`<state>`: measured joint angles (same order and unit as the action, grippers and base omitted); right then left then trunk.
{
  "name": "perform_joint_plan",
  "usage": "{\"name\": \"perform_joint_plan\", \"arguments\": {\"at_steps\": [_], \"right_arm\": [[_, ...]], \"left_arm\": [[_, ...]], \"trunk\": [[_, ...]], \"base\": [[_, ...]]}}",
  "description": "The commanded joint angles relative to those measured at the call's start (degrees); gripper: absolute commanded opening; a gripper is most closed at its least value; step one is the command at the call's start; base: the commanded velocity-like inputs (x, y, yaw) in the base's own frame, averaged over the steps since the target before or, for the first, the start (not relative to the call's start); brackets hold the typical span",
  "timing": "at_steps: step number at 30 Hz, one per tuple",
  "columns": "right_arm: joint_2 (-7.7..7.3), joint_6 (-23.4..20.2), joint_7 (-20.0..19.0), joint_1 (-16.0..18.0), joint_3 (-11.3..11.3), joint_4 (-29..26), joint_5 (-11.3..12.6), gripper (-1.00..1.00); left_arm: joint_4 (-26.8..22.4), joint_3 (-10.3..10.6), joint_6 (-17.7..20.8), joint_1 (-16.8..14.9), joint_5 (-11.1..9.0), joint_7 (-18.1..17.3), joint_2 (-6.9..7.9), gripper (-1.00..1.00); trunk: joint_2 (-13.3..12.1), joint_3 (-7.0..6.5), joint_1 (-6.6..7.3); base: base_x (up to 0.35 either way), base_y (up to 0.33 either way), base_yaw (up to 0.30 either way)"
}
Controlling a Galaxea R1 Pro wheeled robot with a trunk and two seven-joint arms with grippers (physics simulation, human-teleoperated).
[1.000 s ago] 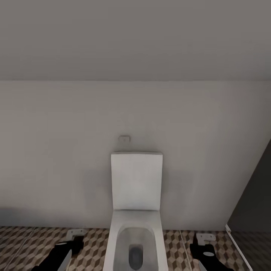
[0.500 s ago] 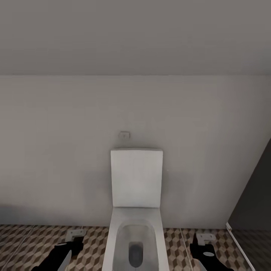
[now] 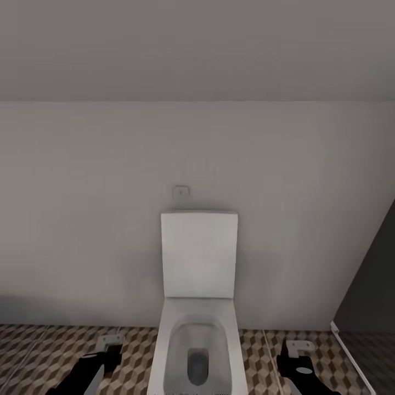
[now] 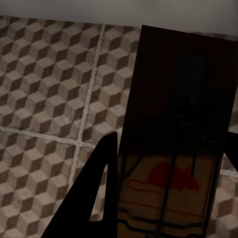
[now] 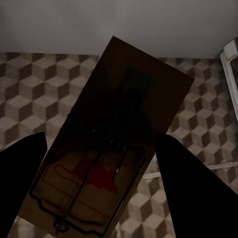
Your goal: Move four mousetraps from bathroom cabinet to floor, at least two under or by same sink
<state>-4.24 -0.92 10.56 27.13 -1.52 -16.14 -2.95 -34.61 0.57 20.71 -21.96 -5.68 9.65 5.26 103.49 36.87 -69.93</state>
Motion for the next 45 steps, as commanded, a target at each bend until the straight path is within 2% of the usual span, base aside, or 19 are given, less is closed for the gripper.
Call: {"name": "perform_joint_plan", "arguments": {"at_steps": [1,45], "right_arm": [[0.02,-0.09,0.07,0.03,-0.15,-0.03,-0.32,-1.00],[0.19,-0.47,0.51,0.03,-0.09,-0.05,-0.48,-1.00]], "left_arm": [[-0.11,0.08,0.30,-0.01,-0.47,0.46,0.01,-1.00],[-0.13,-0.03,0.39,-0.01,-0.56,-0.15,0.01,-1.00]], "trunk": [[0.44,0.24,-0.22],[18.09,8.14,-9.88]], "base": [[0.000,0.000,0.000],[0.000,0.000,0.000]]}}
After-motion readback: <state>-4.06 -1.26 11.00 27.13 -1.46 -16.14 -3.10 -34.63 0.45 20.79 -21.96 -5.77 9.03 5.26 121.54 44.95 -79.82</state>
